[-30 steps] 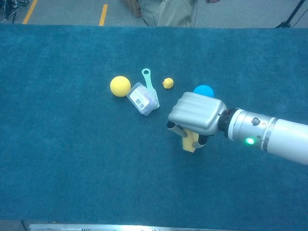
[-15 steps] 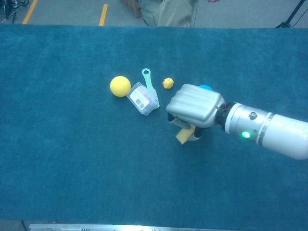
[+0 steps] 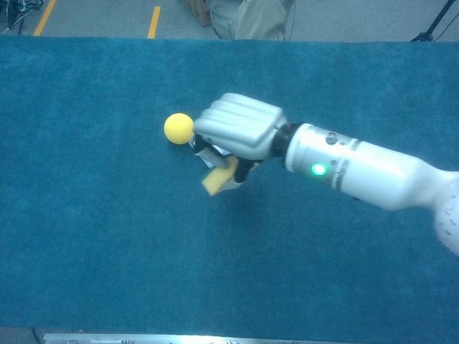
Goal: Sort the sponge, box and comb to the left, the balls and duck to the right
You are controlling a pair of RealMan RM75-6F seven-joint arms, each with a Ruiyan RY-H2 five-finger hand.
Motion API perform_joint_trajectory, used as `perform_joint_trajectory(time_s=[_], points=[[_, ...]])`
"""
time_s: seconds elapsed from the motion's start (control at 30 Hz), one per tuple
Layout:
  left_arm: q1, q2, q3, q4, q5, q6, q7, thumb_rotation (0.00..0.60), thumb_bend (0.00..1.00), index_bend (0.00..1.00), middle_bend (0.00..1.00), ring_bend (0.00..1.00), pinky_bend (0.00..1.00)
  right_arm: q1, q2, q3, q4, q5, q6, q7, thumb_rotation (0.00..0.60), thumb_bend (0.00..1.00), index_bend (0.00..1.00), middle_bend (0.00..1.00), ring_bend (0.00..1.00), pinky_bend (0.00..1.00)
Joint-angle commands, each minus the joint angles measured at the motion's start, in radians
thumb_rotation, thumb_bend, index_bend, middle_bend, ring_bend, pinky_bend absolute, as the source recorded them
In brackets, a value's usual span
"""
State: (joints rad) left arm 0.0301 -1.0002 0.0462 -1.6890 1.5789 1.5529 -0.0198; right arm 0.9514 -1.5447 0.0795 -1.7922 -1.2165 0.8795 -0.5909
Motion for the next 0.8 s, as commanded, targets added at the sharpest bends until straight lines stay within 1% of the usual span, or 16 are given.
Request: perform_joint_trajectory(time_s=[0.03, 0.2, 0.27, 0.47, 0.63, 0.67, 0.73, 0.8], points=[[0.002, 0.002, 0.001, -0.002, 0.001, 0.002, 0.001, 0.600, 0.43, 0.36, 0.34, 0.31, 0.23, 0.029, -0.041, 0.037, 0.022, 0.011, -0.013, 0.005, 0.600, 0.11, 0.80, 0.68, 0.73, 0.86], [0.010, 0.006, 0.004, -0.006, 0.008, 0.015, 0.003, 0.600, 0.43, 0.36, 0.34, 0.31, 0.23, 0.077, -0.112, 0.091, 0.066, 0.077, -0.026, -0.027, 0.600, 0.11, 0.80, 0.67, 0.73, 0.86], [0.013, 0.007, 0.004, -0.008, 0.007, 0.020, 0.003, 0.600, 0.43, 0.36, 0.34, 0.31, 0.23, 0.097, -0.137, 0.104, 0.080, 0.112, -0.033, -0.048, 0.600, 0.11, 0.80, 0.67, 0.73, 0.86], [0.023, 0.010, 0.008, -0.013, 0.013, 0.033, 0.007, 0.600, 0.43, 0.36, 0.34, 0.31, 0.23, 0.146, -0.209, 0.122, 0.128, 0.161, -0.024, -0.112, 0.600, 0.11, 0.80, 0.67, 0.72, 0.86], [0.033, 0.014, 0.012, -0.020, 0.017, 0.045, 0.013, 0.600, 0.43, 0.36, 0.34, 0.31, 0.23, 0.183, -0.273, 0.127, 0.186, 0.193, -0.024, -0.146, 0.600, 0.11, 0.80, 0.65, 0.67, 0.84], [0.035, 0.015, 0.013, -0.021, 0.018, 0.047, 0.014, 0.600, 0.43, 0.36, 0.34, 0.31, 0.23, 0.189, -0.282, 0.126, 0.195, 0.200, -0.024, -0.153, 0.600, 0.11, 0.79, 0.63, 0.66, 0.82], [0.038, 0.017, 0.015, -0.023, 0.018, 0.049, 0.015, 0.600, 0.43, 0.36, 0.34, 0.31, 0.23, 0.201, -0.297, 0.121, 0.209, 0.222, -0.031, -0.169, 0.600, 0.11, 0.72, 0.59, 0.61, 0.78], [0.042, 0.019, 0.016, -0.024, 0.019, 0.052, 0.016, 0.600, 0.43, 0.36, 0.34, 0.31, 0.23, 0.212, -0.302, 0.116, 0.214, 0.248, -0.039, -0.187, 0.600, 0.11, 0.59, 0.50, 0.51, 0.70]])
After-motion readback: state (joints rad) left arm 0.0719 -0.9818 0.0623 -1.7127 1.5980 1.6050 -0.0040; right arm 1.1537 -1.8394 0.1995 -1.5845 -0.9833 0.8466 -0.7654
